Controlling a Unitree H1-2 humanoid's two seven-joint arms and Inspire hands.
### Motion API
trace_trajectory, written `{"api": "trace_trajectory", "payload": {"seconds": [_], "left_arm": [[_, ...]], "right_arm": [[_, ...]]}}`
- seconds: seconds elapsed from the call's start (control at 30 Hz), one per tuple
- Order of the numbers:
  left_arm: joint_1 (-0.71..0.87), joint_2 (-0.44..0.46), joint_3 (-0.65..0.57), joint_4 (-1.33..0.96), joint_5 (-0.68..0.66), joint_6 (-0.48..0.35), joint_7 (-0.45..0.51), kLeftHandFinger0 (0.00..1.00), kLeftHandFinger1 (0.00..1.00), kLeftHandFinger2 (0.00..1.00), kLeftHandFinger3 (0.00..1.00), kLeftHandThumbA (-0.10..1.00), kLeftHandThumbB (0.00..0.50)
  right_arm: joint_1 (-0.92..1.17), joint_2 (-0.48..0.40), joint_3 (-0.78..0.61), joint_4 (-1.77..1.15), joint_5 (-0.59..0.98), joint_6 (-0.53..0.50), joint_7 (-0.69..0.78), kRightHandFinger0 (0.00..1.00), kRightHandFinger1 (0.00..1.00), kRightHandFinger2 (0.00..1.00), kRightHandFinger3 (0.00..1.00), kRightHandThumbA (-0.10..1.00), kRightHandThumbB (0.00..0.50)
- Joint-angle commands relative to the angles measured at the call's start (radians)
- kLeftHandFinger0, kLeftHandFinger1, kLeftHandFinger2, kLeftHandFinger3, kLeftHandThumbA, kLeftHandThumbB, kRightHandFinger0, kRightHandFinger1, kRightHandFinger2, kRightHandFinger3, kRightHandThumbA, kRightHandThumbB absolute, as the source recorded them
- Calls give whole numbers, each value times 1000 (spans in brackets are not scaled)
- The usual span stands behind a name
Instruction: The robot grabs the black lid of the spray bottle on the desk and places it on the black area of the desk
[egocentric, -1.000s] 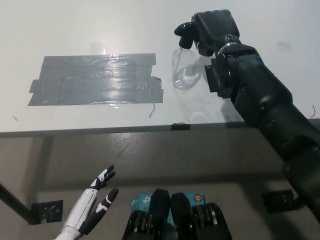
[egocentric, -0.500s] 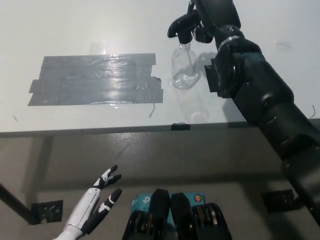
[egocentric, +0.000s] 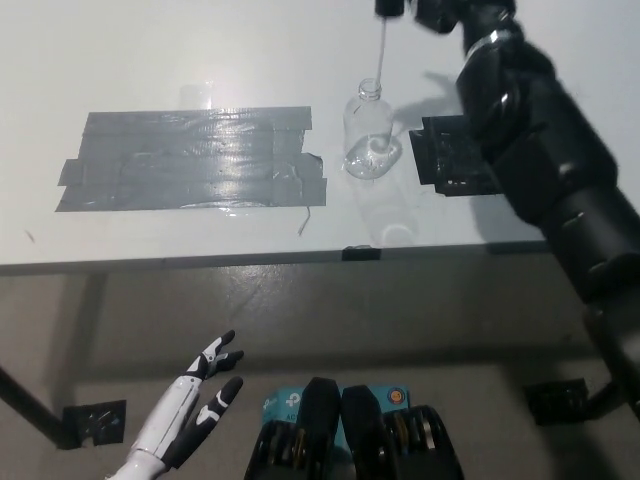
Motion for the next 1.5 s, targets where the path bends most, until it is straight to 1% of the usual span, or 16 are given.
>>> {"api": "trace_trajectory", "payload": {"seconds": [0.0,0.03,0.07,0.17,0.37,0.73,0.8,0.87,0.9,0.93,0.97,1.0,1.03,1.2,1.3,1.47], "left_arm": [[-9,15,4,-23,10,-19,1,1000,878,871,1000,996,7],[-8,15,3,-24,10,-16,0,1000,881,876,1000,999,10],[-7,14,3,-23,12,-15,1,1000,887,879,1000,1000,6],[-8,15,3,-15,16,-25,5,1000,886,880,1000,998,0],[-5,13,4,-15,16,-22,4,1000,879,875,1000,1000,2],[-6,10,2,-15,19,-15,0,1000,867,877,1000,1000,6],[-10,12,2,-17,19,-14,-1,1000,866,878,1000,1000,2],[-15,10,4,-13,18,-22,3,1000,855,864,1000,981,0],[-19,12,3,-8,17,-28,2,1000,847,857,1000,979,0],[-20,12,4,-8,16,-26,3,1000,848,856,1000,978,0],[-22,13,5,-9,17,-25,3,1000,857,859,1000,972,0],[-21,13,5,-13,20,-26,4,1000,857,860,1000,969,0],[-21,12,6,-12,20,-26,5,1000,855,860,1000,967,0],[-28,12,15,-5,17,-31,16,1000,887,914,1000,964,10],[-37,8,21,8,11,-42,25,1000,940,1000,1000,963,33],[-65,9,30,19,13,-41,32,1000,1000,1000,1000,971,6]], "right_arm": [[-87,-32,-53,-62,66,-31,-44,23,322,668,685,466,0],[-87,-36,-61,-68,71,-31,-40,37,335,655,626,457,1],[-89,-43,-76,-74,82,-33,-48,11,273,541,437,446,0],[-86,-49,-106,-94,102,-18,-48,0,180,461,214,443,0],[-59,-55,-133,-76,120,-29,-63,0,209,527,152,356,0],[18,-2,-139,76,177,-65,-92,0,194,509,164,434,0],[16,-2,-135,88,179,-76,-100,0,198,514,183,443,0],[18,-3,-129,90,182,-77,-88,75,291,568,345,537,13],[20,-8,-124,73,184,-67,-62,248,445,669,464,624,41],[25,-16,-120,42,199,-53,6,576,753,943,791,714,84],[32,-26,-109,18,204,-55,53,725,909,1000,948,739,124],[49,-34,-105,-21,219,-63,100,954,1000,1000,1000,788,167],[63,-40,-102,-52,226,-58,121,1000,1000,1000,1000,816,208],[173,-72,-74,-356,238,-8,227,1000,1000,1000,1000,1000,258],[263,-81,-71,-601,254,37,285,1000,1000,1000,1000,1000,270],[419,-63,-77,-941,280,85,319,1000,1000,1000,1000,1000,266]]}}
